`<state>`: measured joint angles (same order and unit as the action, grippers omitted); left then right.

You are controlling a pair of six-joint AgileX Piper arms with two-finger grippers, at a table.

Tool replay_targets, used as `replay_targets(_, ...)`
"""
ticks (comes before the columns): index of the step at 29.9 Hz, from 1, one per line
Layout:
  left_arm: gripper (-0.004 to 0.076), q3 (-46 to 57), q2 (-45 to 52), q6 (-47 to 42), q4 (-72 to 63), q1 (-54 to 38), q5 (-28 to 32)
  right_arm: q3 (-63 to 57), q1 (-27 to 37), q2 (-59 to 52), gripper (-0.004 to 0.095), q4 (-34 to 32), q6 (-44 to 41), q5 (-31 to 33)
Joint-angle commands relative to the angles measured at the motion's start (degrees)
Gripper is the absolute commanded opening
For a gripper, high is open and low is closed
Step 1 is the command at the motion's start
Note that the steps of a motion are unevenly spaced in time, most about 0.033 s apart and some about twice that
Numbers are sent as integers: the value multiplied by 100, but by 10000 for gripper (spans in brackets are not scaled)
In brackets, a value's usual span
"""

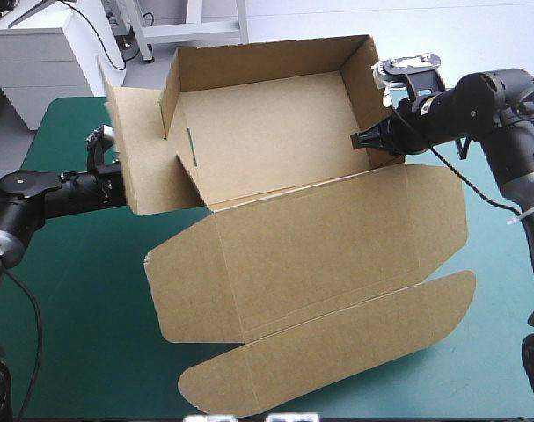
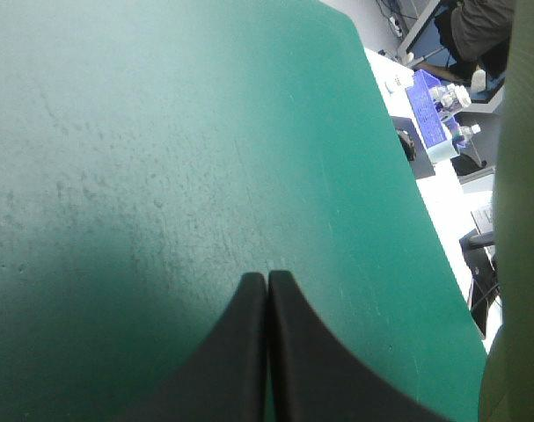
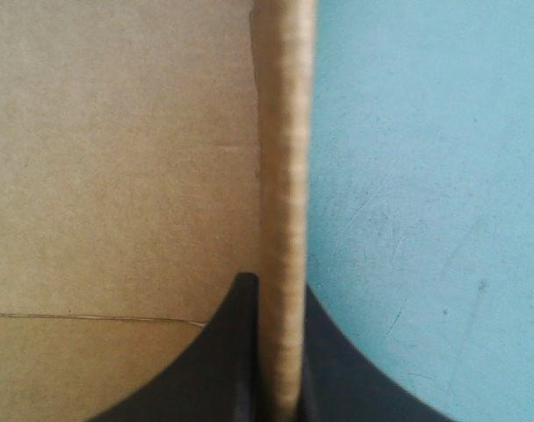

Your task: Fold the box

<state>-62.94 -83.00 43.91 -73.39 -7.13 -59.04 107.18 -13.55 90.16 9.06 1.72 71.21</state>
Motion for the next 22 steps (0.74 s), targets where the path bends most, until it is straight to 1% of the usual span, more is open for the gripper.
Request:
replay_targets(1,-8,-141,385,-50,-423,39,-152,143,-3,-197,-14,15,-55,45)
replay_targets(5,-8,-141,471,-40,-444,39,-151,143,-9,-197,-14,-172,-117,45)
replay_targets(10,-8,-141,528,-40,-520,39,-163,143,-9,-197,-14,-237,-172,45)
replay_targets(15,-8,-141,528,12,-1116,39,-427,118,-17,-189,-14,-260,-172,45)
replay_targets(19,-8,-141,528,56,-1330,39,-631,-215,-177,-189,-14,-622,-241,45)
replay_targets(22,-8,-141,528,56,-1318,39,-789,-619,-273,-189,-14,-851,-294,-138)
